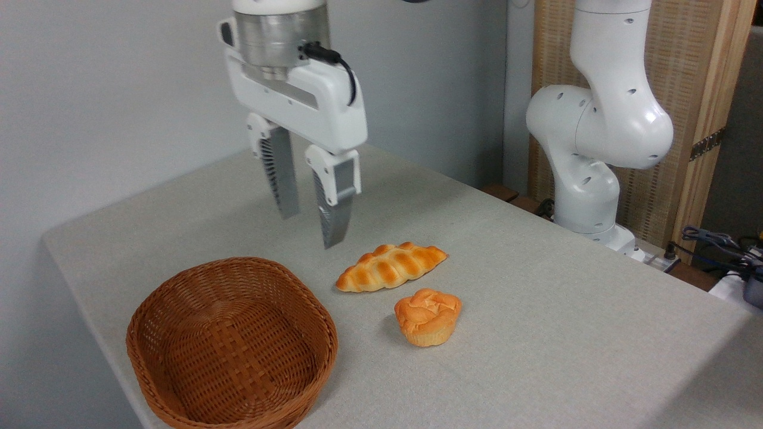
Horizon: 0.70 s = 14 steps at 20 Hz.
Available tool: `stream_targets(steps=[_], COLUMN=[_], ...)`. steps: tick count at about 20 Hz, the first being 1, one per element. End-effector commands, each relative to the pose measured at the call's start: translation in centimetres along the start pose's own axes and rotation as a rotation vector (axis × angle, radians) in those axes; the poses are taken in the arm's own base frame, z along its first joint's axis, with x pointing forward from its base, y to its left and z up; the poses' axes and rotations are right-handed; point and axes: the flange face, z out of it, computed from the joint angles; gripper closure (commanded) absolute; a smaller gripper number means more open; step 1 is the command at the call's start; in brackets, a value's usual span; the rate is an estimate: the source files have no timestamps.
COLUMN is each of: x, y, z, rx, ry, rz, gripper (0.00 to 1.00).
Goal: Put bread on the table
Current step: 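Open the gripper to release the bun and raise the gripper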
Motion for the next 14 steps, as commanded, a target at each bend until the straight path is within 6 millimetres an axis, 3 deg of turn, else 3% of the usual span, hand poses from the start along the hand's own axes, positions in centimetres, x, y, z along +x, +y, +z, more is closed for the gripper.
stream_targets(steps=[1, 14], x=[2.12, 1.39], y=[-1.18, -1.46], z=[-1.00, -0.77], rx=[-0.016, -0.041], ry=[-0.012, -0.044], rz=[-0.061, -0.026], gripper=[0.00, 0.00])
